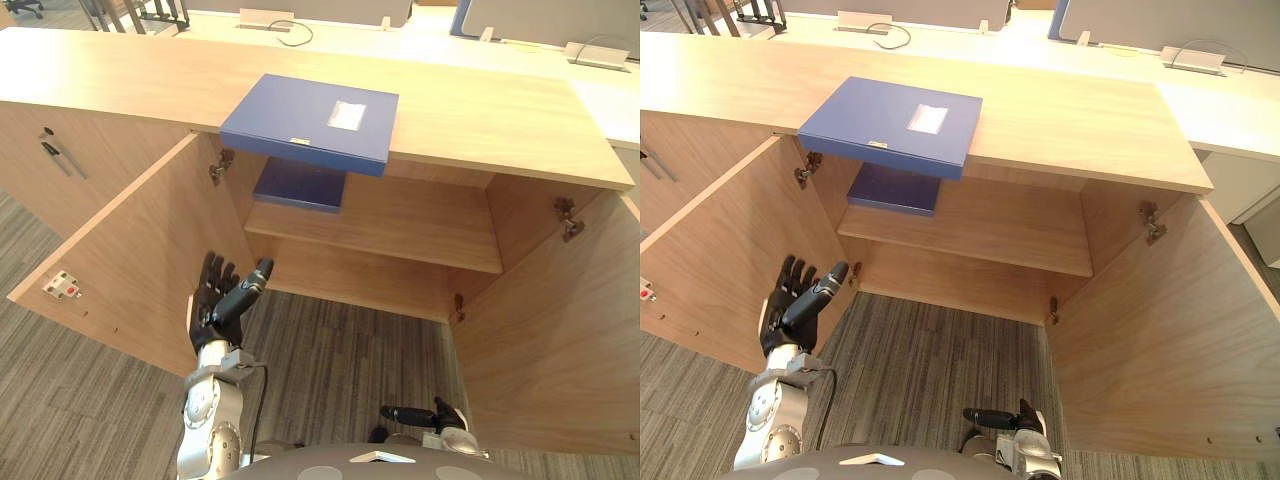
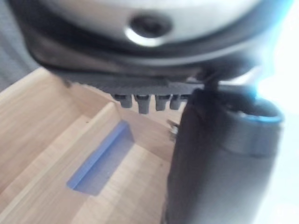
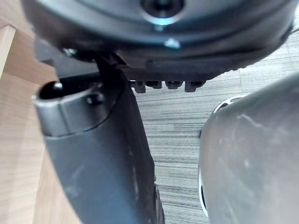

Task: Walk over to the cabinet, pick up the folder, carry it to the office cabinet, place the folder inside the office cabinet, then close the office cabinet door

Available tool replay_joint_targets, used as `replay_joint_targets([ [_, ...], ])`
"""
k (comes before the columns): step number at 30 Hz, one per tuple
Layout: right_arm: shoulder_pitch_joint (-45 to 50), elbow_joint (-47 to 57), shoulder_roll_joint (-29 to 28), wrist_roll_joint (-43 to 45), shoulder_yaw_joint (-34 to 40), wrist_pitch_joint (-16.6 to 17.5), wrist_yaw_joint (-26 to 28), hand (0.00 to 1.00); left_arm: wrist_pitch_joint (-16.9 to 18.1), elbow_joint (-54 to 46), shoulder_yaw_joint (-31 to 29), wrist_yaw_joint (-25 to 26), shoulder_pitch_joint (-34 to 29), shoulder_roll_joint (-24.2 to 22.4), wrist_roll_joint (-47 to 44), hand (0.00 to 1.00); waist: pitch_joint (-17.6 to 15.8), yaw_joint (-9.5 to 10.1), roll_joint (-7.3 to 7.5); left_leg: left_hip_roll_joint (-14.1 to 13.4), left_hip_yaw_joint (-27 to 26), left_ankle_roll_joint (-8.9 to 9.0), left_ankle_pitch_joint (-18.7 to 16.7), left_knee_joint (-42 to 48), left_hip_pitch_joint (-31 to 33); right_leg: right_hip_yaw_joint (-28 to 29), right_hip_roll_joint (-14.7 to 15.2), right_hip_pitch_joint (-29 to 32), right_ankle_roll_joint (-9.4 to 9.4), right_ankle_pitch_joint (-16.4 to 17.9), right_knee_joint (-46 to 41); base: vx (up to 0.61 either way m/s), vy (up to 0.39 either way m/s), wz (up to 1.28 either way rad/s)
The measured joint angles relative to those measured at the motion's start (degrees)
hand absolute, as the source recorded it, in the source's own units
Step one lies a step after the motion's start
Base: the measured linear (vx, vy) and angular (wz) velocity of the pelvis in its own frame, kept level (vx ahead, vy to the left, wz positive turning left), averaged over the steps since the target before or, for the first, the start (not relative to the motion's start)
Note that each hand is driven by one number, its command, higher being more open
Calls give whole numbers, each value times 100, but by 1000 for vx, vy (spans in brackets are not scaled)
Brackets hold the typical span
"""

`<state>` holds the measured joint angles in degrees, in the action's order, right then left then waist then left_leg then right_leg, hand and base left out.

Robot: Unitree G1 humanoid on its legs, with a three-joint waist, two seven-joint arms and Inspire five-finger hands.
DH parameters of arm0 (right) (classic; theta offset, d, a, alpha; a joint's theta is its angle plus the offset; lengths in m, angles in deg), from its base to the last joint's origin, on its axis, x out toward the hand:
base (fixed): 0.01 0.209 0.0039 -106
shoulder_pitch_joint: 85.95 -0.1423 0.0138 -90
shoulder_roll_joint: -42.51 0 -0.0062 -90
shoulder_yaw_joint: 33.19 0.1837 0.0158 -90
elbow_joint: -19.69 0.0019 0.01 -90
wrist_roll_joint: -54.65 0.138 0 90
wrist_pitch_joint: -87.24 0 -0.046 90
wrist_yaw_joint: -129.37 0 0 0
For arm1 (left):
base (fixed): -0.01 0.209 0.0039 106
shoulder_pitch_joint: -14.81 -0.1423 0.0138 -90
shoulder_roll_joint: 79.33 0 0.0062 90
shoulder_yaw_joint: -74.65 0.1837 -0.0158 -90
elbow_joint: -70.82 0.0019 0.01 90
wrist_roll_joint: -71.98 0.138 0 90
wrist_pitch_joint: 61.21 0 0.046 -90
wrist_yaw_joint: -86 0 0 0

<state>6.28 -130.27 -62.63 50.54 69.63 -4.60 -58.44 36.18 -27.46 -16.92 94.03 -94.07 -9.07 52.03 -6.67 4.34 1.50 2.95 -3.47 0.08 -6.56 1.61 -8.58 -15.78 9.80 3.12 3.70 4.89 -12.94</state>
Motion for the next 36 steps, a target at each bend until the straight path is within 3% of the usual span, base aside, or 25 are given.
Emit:
replay_joint_targets([
  [9,36,-174,-24,0,-3,120,-82,100,-83,-708,-129,1257,60,30,3200,100,169,20,80,-17,-135,6,-7,18,27,161,-68,56,-20,-111,82,-9,0,-10],
  [13,15,-317,-13,-3,-2,133,-172,100,-279,-853,-154,1834,463,388,4372,100,210,29,88,-40,-235,5,-7,38,59,276,-148,40,-42,-279,288,-14,11,-13],
  [19,-92,-553,50,-8,-3,141,-155,100,-522,-877,-182,2185,1224,942,5622,100,298,-6,84,-57,-375,1,-10,112,123,451,-230,67,-74,-461,476,-25,7,-15],
  [23,-103,-571,62,-9,-6,139,-131,100,-645,-831,-287,2260,1640,1467,6133,100,299,-11,81,-61,-454,-5,-10,121,128,572,-267,87,-93,-532,514,-45,4,-14],
  [36,-110,-551,112,-13,-52,148,8,100,-783,167,-388,2015,2396,2332,6552,100,336,-31,40,-43,-614,-35,10,113,124,736,-291,182,-104,-601,498,-21,6,-7],
])
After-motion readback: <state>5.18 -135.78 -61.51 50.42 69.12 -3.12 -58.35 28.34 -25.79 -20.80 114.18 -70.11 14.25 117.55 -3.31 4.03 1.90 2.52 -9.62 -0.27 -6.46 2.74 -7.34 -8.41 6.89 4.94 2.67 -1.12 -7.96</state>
